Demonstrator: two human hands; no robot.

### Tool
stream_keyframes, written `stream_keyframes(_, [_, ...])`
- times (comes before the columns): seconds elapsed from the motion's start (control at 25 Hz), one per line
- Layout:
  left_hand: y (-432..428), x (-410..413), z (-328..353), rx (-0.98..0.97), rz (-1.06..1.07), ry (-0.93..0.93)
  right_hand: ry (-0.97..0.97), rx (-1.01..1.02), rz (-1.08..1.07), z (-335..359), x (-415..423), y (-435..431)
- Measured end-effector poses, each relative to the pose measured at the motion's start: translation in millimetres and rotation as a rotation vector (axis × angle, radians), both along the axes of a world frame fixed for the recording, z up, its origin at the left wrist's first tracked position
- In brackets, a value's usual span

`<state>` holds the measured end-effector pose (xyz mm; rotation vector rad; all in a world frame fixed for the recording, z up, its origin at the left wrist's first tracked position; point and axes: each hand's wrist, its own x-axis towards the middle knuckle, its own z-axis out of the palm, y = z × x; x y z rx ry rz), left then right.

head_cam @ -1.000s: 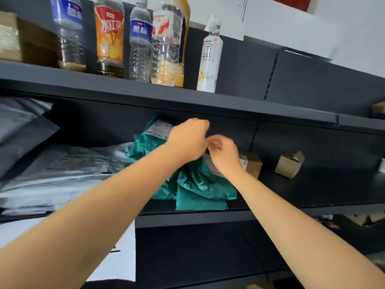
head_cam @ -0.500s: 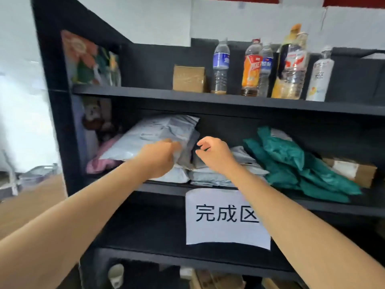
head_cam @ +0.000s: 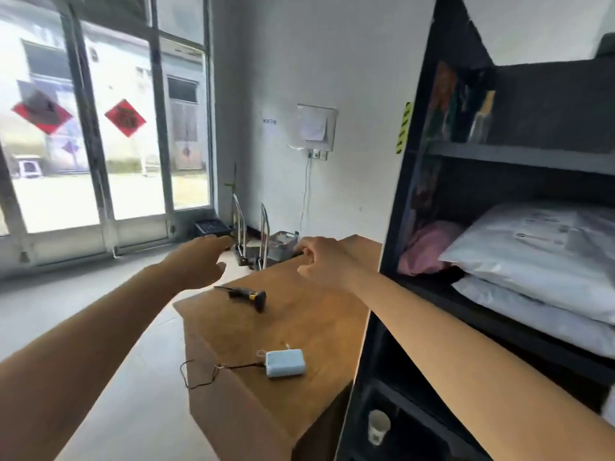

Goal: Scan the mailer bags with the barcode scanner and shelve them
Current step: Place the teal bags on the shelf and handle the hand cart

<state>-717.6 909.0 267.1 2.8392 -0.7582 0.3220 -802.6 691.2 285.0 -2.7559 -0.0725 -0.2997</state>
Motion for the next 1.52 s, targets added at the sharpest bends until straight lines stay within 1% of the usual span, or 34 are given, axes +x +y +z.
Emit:
stream_keyframes(0.12, [53.1, 40.3, -5.3, -0.008, 0.082, 0.011, 0.056, -0.011, 0.08, -8.9, 72.1, 47.2])
stream_keyframes(0.24, [77.0, 86.1, -7.8, 0.042, 0.134, -0.018, 0.063, -0.031, 0.127, -13.5, 139.6, 76.7])
stream_keyframes(0.36, [101.3, 156.5, -3.1, 0.105, 0.186, -0.032, 0.074, -0.025, 0.182, -7.8, 217.6, 100.9])
stream_keyframes(0.44, [118.7, 210.5, -0.3, 0.097, 0.206, -0.024, 0.078, -0.026, 0.208, -2.1, 275.7, 112.3])
stream_keyframes(0.56, [145.0, 272.7, -13.6, 0.028, 0.219, 0.039, 0.098, 0.088, 0.18, -8.5, 360.2, 122.1])
stream_keyframes(0.68, [174.5, 335.6, -39.8, 0.084, 0.223, 0.146, 0.194, 0.144, 0.15, -36.6, 434.8, 138.6])
stream_keyframes(0.72, [184.6, 361.7, -44.7, 0.066, 0.228, 0.173, 0.215, 0.16, 0.142, -45.2, 458.6, 145.0])
stream_keyframes(0.84, [209.5, 451.5, -54.8, -0.076, 0.221, 0.205, 0.204, 0.279, 0.09, -55.9, 534.5, 169.2])
stream_keyframes(0.88, [213.7, 479.9, -56.6, -0.088, 0.203, 0.213, 0.186, 0.299, 0.081, -54.6, 559.2, 177.8])
stream_keyframes(0.96, [224.9, 546.2, -61.2, -0.047, 0.15, 0.234, 0.156, 0.283, 0.071, -53.4, 622.1, 199.6])
stream_keyframes(1.04, [233.7, 612.9, -55.3, 0.046, 0.082, 0.276, 0.142, 0.243, 0.05, -43.8, 681.4, 217.5])
stream_keyframes(1.08, [234.9, 646.2, -47.0, 0.091, 0.046, 0.265, 0.14, 0.237, 0.036, -39.1, 707.7, 222.9])
stream_keyframes(1.12, [232.0, 680.3, -35.3, 0.11, 0.011, 0.211, 0.134, 0.234, 0.023, -34.5, 732.1, 225.0])
stream_keyframes(1.2, [216.0, 737.5, -15.8, 0.053, -0.053, 0.091, 0.12, 0.251, -0.02, -27.0, 767.7, 222.6])
stream_keyframes(1.28, [177.8, 788.8, -8.9, 0.032, -0.171, 0.04, 0.131, 0.241, -0.1, -27.2, 805.0, 209.0])
stream_keyframes(1.4, [101.5, 855.3, -18.5, 0.161, -0.373, -0.031, 0.096, 0.236, -0.249, -33.8, 859.0, 165.8])
stream_keyframes(1.52, [31.1, 922.0, -24.6, 0.24, -0.461, -0.1, 0.076, 0.19, -0.362, -39.0, 905.9, 110.3])
